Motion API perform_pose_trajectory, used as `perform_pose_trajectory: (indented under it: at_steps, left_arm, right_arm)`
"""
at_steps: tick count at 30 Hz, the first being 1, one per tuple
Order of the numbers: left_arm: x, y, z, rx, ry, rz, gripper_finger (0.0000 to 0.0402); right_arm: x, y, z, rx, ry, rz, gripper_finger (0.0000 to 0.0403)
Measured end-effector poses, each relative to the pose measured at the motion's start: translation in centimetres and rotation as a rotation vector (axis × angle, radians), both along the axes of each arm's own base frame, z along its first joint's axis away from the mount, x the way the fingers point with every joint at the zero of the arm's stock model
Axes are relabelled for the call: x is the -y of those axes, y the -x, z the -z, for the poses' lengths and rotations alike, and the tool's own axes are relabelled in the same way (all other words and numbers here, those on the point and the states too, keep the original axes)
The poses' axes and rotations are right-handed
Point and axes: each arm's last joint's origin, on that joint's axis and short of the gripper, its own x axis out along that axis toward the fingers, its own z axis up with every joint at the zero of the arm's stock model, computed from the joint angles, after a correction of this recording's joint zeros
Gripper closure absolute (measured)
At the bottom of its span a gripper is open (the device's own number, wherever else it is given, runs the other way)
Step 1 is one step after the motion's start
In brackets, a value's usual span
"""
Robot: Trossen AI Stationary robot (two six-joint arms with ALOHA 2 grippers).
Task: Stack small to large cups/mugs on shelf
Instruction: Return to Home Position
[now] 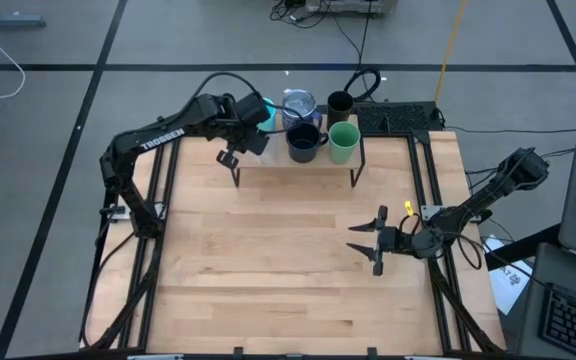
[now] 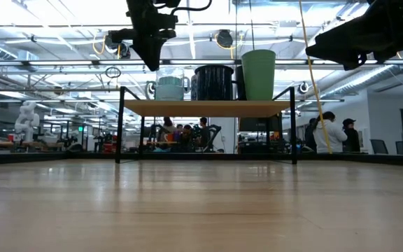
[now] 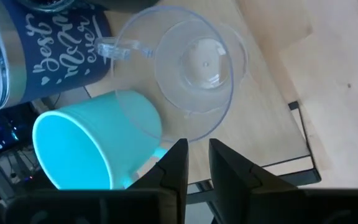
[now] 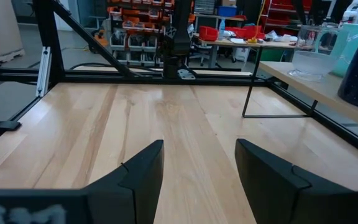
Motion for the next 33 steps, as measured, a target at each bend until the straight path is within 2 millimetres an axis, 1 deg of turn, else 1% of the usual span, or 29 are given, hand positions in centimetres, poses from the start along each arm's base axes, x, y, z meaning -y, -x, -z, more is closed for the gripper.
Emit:
perform_pose_trajectory:
  at_steps: [4,8,12,18,23,27,30,33]
  left_arm:
    - [0.4,0.0,-0.4,0.012,-0.003,-0.025,0.0334]
    - [1.6,0.7,-2.0,0.072,-0.001,-0.04,0.0334]
    - [3.2,1.9,-4.0,0.18,0.017,-0.069,0.0334]
    - [6.0,4.6,-7.4,0.421,0.063,-0.19,0.0334]
    - [8.0,6.4,-9.1,0.561,0.162,-0.312,0.0334]
    - [9.4,7.5,-9.7,0.616,0.229,-0.367,0.0334]
    - [10.6,7.7,-9.5,0.621,0.262,-0.364,0.0334]
    - [11.6,7.7,-9.0,0.644,0.258,-0.426,0.0335]
  right_arm:
    - [0.0,0.0,-0.1,0.006,-0.004,0.0,0.0214]
    - [0.0,0.0,-0.2,0.017,-0.011,0.0,0.0214]
    - [0.0,0.0,-0.4,0.036,-0.021,-0.001,0.0214]
    - [0.2,0.1,-1.4,0.103,-0.053,0.001,0.0214]
    - [0.8,0.6,-2.8,0.178,-0.042,0.012,0.0232]
    - [1.2,1.0,-4.0,0.222,0.004,-0.002,0.0259]
    - [1.5,1.2,-4.9,0.256,0.038,-0.038,0.0283]
    - [1.7,1.3,-5.9,0.269,0.079,-0.047,0.031]
